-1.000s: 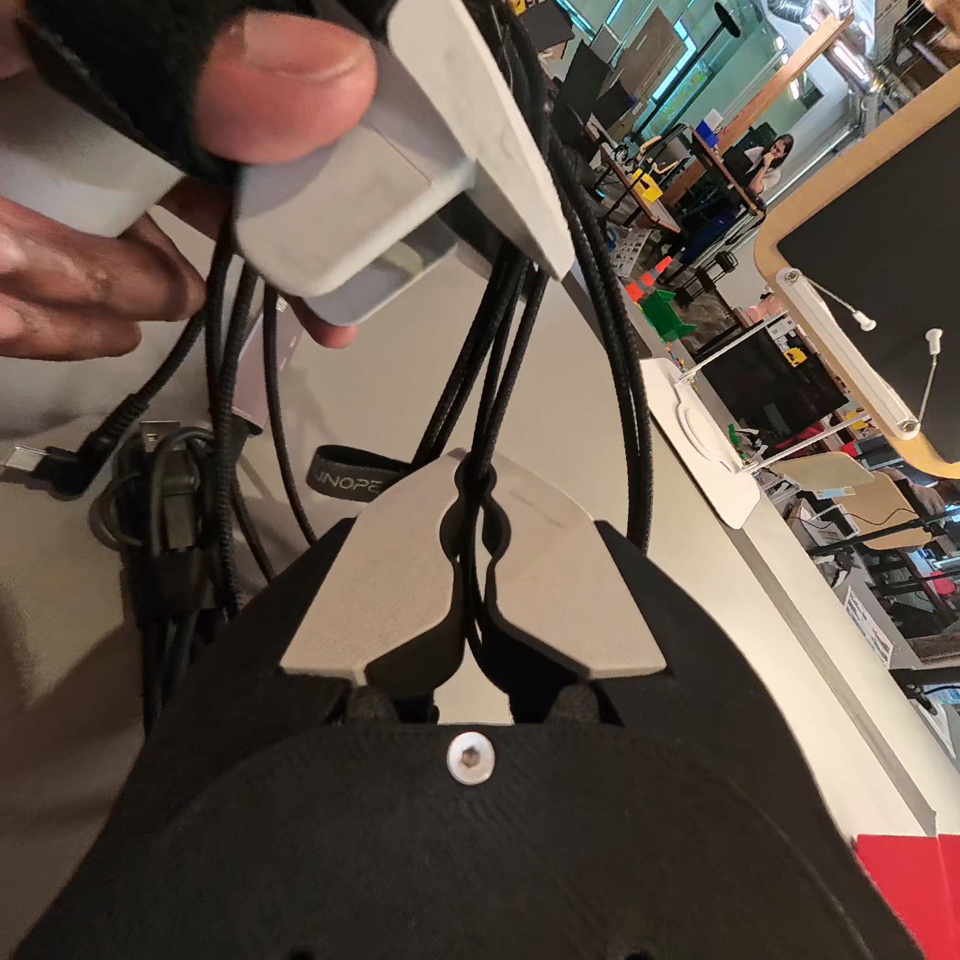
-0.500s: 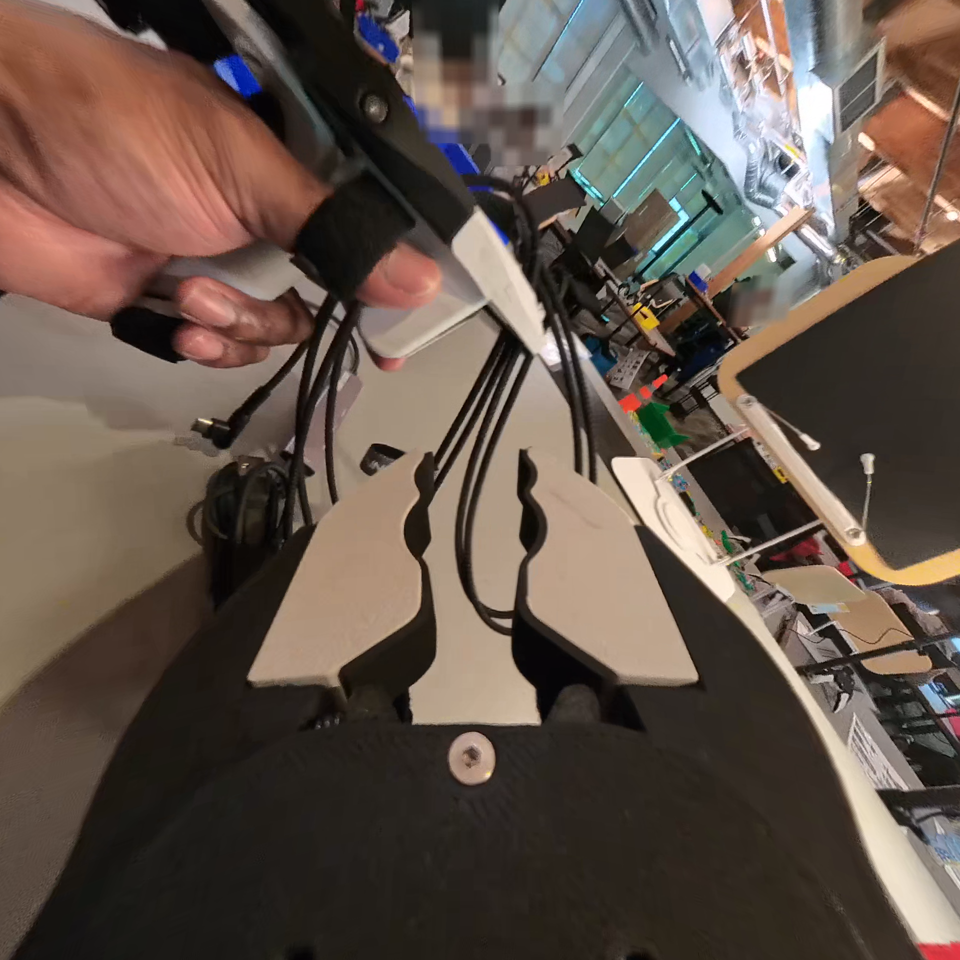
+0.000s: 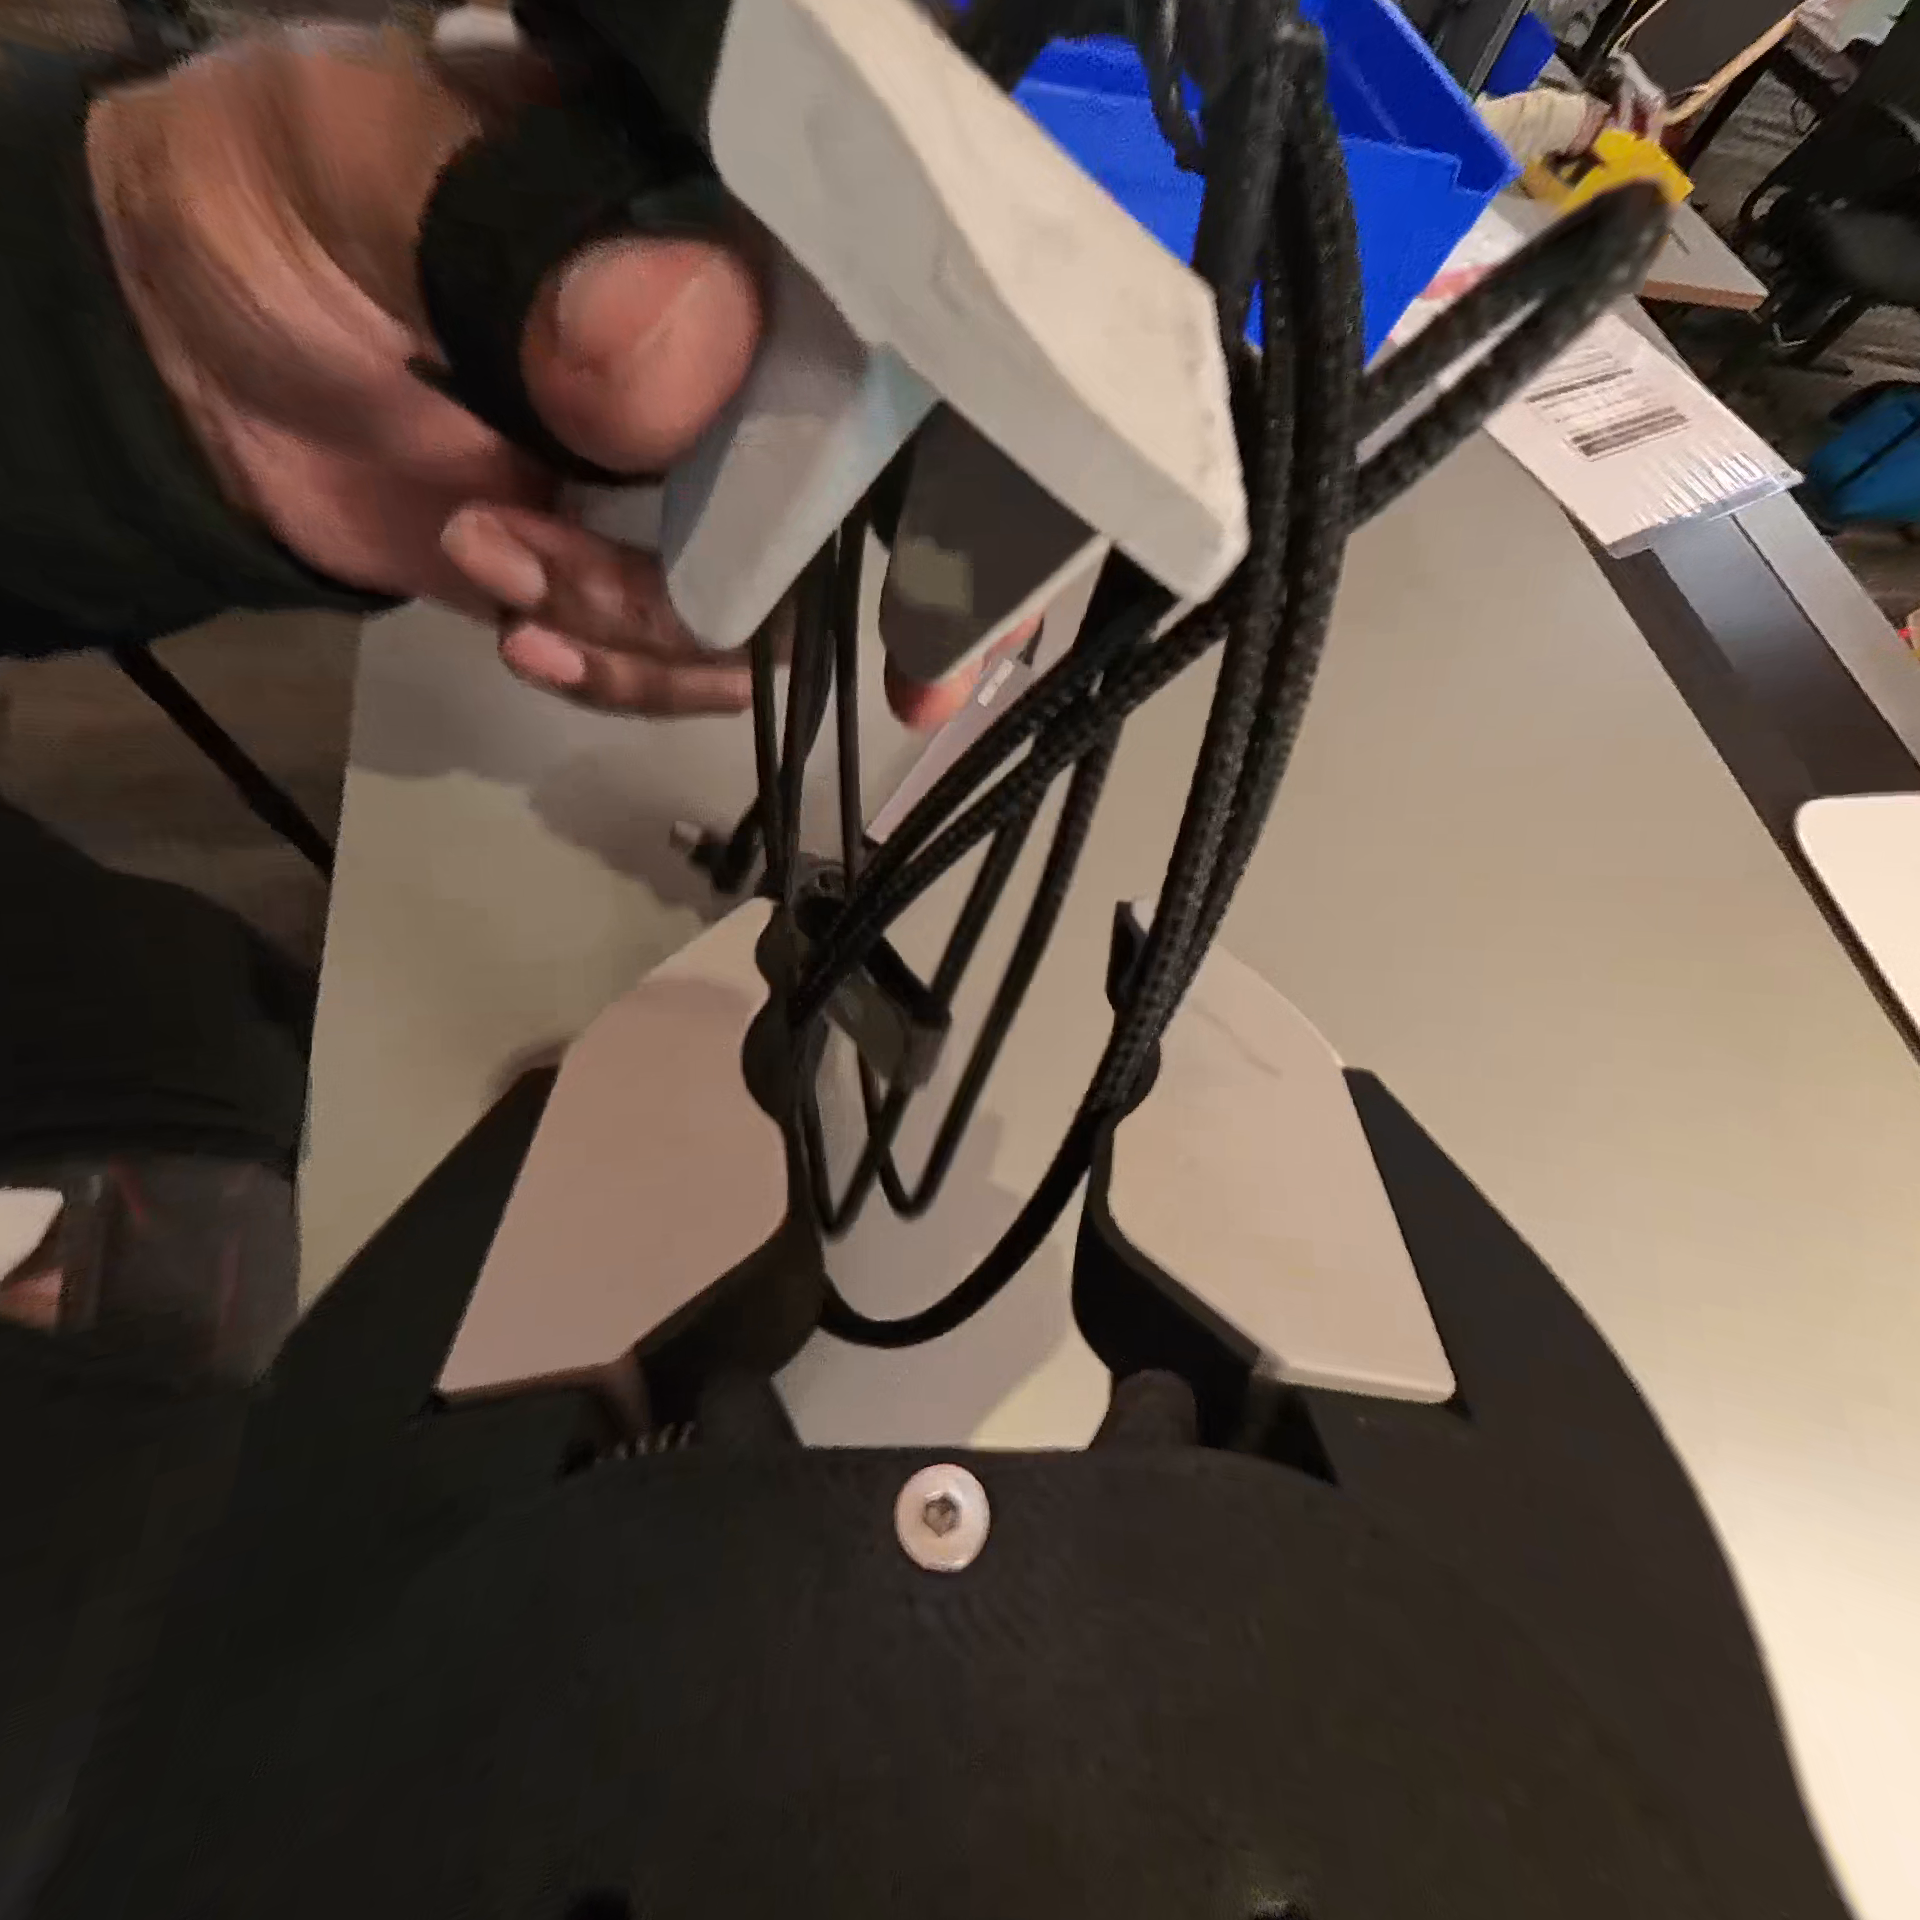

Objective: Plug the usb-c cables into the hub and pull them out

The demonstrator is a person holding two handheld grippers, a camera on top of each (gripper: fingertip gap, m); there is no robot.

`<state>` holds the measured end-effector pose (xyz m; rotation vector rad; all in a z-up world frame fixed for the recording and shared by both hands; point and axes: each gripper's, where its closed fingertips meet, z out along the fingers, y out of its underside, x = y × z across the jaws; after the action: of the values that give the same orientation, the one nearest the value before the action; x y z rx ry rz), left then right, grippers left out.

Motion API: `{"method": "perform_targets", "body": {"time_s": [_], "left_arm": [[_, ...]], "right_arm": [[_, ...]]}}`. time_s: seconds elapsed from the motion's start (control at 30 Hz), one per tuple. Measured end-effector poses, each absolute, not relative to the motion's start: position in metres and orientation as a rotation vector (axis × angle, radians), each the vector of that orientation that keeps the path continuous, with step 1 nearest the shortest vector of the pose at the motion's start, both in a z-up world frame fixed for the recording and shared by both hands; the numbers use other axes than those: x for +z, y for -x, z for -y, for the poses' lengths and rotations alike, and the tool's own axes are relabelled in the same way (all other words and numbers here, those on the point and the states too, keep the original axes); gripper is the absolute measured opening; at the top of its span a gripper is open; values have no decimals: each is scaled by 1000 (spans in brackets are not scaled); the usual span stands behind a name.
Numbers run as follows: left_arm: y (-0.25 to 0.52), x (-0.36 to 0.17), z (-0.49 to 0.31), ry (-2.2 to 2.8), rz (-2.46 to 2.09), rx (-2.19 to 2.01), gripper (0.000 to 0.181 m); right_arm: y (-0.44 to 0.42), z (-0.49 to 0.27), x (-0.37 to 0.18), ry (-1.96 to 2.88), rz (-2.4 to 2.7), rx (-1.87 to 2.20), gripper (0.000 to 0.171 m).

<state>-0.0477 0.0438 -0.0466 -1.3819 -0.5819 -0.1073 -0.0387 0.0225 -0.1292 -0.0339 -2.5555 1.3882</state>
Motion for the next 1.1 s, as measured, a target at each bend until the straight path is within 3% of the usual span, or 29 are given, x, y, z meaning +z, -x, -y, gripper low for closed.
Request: {"method": "perform_targets", "body": {"time_s": [0.1, 0.3, 0.43, 0.77, 1.1], "left_arm": [[49, -43, -43, 1280, 610, -149, 8], [51, -52, -46, 1273, 635, -161, 9], [53, -53, -48, 1245, 648, -195, 11], [62, -62, -21, 1229, 703, -210, 43], [67, -91, 18, 1196, 804, -163, 44]], "right_arm": [[44, -15, -127, 140, 2513, 1422, 49], [66, -26, -134, 249, 2411, 1333, 0], [71, -35, -131, 300, 2405, 1379, 1], [96, -96, -109, 592, 2308, 1614, 1], [128, -271, -31, 771, 2025, 1361, 1]]}}
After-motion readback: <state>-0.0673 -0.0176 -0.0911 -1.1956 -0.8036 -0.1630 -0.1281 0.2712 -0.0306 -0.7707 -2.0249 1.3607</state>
